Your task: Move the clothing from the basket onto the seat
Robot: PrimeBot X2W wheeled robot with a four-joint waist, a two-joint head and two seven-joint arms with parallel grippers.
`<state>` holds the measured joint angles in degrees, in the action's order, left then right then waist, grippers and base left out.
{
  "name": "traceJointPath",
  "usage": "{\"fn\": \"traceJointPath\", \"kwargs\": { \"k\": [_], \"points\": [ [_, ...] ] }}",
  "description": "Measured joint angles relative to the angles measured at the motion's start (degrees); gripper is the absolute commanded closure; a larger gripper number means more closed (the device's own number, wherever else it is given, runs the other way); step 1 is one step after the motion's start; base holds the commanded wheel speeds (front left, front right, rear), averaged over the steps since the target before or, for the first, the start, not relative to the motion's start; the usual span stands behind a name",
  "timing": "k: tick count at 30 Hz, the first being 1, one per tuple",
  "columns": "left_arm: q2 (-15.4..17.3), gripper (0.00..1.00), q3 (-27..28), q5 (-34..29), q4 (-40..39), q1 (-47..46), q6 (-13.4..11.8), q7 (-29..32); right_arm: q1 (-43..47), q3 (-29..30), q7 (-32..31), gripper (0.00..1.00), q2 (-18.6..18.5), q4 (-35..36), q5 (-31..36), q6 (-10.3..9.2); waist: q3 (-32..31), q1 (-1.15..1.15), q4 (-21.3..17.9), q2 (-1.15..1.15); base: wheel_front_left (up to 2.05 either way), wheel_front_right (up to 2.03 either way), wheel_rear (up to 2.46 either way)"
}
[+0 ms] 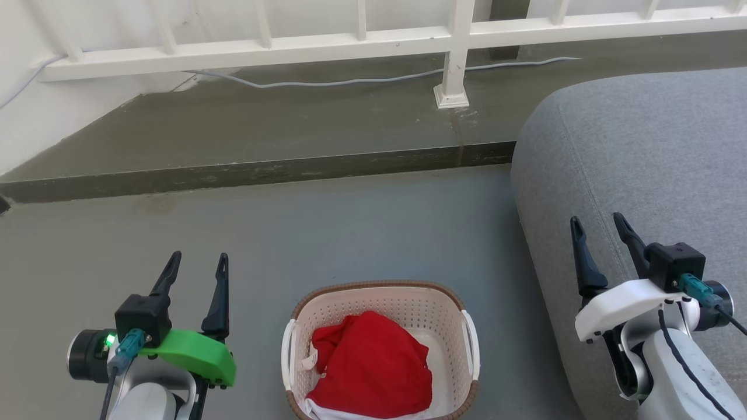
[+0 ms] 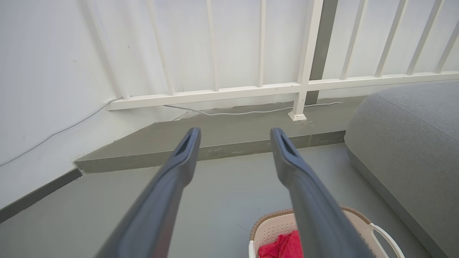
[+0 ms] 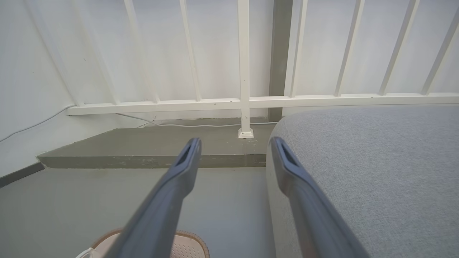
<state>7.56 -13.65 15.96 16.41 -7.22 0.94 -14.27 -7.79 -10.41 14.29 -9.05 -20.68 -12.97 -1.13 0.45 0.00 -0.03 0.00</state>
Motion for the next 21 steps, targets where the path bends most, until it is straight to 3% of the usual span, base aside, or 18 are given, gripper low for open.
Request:
{"fn": "traceJointPath", "kwargs": {
  "k": [21],
  "points": [
    [-0.6, 0.00, 0.7, 0.0, 1.3, -1.0, 0.0, 0.0, -0.1, 0.8, 0.0, 0.00, 0.3, 0.0, 0.4, 1.12, 0.7, 0.00, 0.0, 0.00, 0.00, 0.00, 0.00]
  ]
}}
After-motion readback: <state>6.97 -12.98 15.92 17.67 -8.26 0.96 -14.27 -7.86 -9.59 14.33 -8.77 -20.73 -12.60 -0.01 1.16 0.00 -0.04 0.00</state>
